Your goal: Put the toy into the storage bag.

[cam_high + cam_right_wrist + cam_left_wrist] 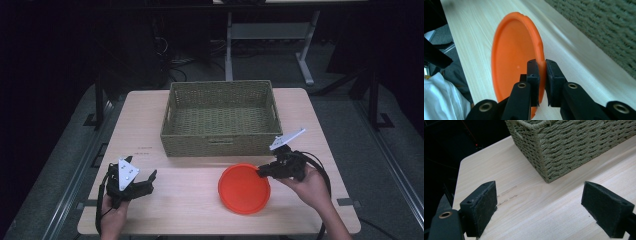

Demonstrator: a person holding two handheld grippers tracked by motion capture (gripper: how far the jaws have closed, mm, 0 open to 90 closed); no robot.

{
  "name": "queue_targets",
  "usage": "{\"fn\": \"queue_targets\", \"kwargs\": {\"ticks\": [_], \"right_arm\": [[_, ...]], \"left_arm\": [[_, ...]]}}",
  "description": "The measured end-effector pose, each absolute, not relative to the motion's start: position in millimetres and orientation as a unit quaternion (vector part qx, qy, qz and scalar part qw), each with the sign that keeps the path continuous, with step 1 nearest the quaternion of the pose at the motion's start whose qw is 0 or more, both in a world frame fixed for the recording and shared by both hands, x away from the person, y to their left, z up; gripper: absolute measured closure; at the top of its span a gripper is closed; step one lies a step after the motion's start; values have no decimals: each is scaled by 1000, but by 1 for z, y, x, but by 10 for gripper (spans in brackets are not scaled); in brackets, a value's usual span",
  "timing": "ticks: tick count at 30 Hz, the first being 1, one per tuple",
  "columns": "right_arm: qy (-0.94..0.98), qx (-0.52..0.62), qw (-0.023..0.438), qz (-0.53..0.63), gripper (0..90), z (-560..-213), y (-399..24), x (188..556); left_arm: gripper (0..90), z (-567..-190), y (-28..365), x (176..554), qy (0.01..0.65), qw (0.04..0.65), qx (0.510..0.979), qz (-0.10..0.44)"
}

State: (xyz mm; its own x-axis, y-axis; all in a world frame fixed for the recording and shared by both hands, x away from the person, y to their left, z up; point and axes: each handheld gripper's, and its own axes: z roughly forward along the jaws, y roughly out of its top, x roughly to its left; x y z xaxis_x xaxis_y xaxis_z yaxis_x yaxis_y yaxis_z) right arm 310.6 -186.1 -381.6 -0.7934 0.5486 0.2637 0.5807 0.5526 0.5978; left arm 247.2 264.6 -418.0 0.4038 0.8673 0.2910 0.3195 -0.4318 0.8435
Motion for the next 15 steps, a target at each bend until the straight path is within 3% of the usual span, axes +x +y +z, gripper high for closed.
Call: {"fn": "queue_targets", "kwargs": {"ticks": [15], "right_arm": [[-874, -323, 12, -362, 821, -358, -193, 314]], "left_arm": [[127, -418, 263, 247, 391, 361, 756, 382]]}}
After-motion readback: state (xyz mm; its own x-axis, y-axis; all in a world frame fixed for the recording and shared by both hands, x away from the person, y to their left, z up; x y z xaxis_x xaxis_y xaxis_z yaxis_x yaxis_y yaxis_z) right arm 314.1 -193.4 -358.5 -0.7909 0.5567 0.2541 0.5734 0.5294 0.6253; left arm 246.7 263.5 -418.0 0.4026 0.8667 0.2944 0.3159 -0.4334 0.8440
